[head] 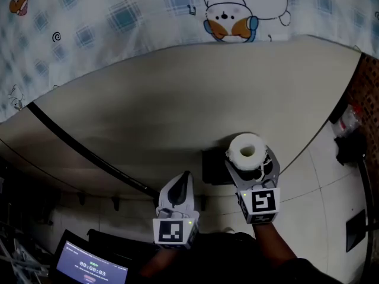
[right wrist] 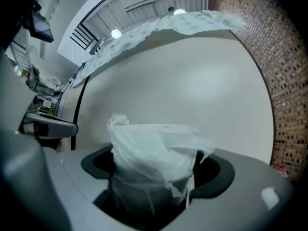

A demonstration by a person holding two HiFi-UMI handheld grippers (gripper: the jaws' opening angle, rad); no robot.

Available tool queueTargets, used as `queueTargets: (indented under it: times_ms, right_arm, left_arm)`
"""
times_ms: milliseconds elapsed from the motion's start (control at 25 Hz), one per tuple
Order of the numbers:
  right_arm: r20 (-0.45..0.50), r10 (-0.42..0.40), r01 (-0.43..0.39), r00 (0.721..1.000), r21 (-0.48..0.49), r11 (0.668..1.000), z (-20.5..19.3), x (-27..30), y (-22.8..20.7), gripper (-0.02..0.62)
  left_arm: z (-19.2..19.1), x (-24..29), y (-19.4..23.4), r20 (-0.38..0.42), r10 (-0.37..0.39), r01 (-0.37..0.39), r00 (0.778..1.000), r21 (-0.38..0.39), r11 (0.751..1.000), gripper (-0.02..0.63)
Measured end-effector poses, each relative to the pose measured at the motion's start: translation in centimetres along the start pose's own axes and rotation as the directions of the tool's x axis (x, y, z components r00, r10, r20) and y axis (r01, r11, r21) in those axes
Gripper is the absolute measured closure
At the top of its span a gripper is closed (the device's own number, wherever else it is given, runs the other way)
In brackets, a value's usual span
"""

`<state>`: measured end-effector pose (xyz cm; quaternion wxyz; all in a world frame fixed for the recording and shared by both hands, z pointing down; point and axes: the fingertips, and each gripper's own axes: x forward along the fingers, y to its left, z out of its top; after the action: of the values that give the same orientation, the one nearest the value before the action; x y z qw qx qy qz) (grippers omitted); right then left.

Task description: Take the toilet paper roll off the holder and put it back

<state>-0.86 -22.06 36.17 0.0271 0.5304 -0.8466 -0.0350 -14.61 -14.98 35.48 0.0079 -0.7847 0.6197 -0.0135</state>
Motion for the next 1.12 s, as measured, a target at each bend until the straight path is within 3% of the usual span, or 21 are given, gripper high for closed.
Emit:
queueTargets:
  times_ms: [400,800,1000,1120]
  right_arm:
    - [0.051,0.008,-0.008,0.999,-0.004,1.0,1.8,-0.4,0.0,0.149]
    - [0.104,-0.009,0.008,0.995,0.008,1.0,4.0,-3.2,-1.1,0.15]
    - [0.122,-0.025,0.024,0.992,0.01,1.0,4.3,-5.0,-1.3,0.15]
    - [0.119,-0.018,0.017,0.993,0.006,1.0,4.1,-5.8,-1.3,0.15]
  left_arm:
    - [0.1,0.2,0.5,-0.006,0.008,-0.008,1.0,0.003,1.0,0.588]
    - [-2.6,-0.6,-0.4,-0.058,0.006,-0.006,0.998,-0.013,1.0,0.588]
    - [-5.5,-1.1,-1.9,-0.11,-0.045,0.042,0.993,-0.029,0.999,0.586]
    - [-8.4,-1.4,-3.0,-0.158,-0.099,0.096,0.982,-0.022,0.995,0.516]
